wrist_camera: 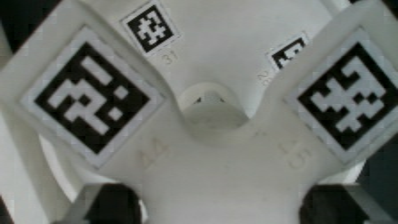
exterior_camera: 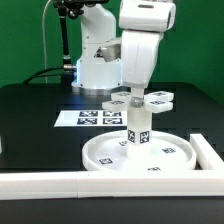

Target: Assemble round table

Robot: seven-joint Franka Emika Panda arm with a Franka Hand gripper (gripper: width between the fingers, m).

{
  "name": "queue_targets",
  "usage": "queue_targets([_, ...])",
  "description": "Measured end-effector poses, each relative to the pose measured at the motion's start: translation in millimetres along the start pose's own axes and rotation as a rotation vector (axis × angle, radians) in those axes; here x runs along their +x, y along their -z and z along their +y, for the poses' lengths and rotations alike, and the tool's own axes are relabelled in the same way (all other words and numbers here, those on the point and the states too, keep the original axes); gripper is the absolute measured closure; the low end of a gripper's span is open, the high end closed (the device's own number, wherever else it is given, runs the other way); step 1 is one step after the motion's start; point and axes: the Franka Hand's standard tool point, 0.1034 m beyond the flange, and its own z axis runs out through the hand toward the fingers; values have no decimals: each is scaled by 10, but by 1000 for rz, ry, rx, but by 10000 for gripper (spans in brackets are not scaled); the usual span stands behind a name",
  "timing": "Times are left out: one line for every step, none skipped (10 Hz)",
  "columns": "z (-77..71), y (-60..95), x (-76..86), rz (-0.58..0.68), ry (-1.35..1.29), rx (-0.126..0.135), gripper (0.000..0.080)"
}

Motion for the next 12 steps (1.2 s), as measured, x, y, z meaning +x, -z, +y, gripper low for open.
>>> queue_targets([-22,-3,-6,-6,-149,16,357])
queue_targets([-37,-8,-17,-12,-266,24,357])
queue_targets([-40,-9,-24,-14,-398,26,357])
queue_targets([-39,-9,-32,-9,-492,24,357])
queue_targets([-49,-8,-34,0,-559,19,357])
queue_targets([-49,-6,-32,-1,-632,20,356])
queue_targets([-48,-5,-30,-2,-694,20,356])
queue_targets([-49,-5,-28,-2,-747,21,356])
queue_targets([-49,-3,-24,-2,-816,21,356])
queue_targets([-49,-2,-22,-1,-889,22,356])
queue_targets([-51,-7,-32,14,-1031,46,356])
queue_targets([-53,-12,-43,30,-1209,76,356])
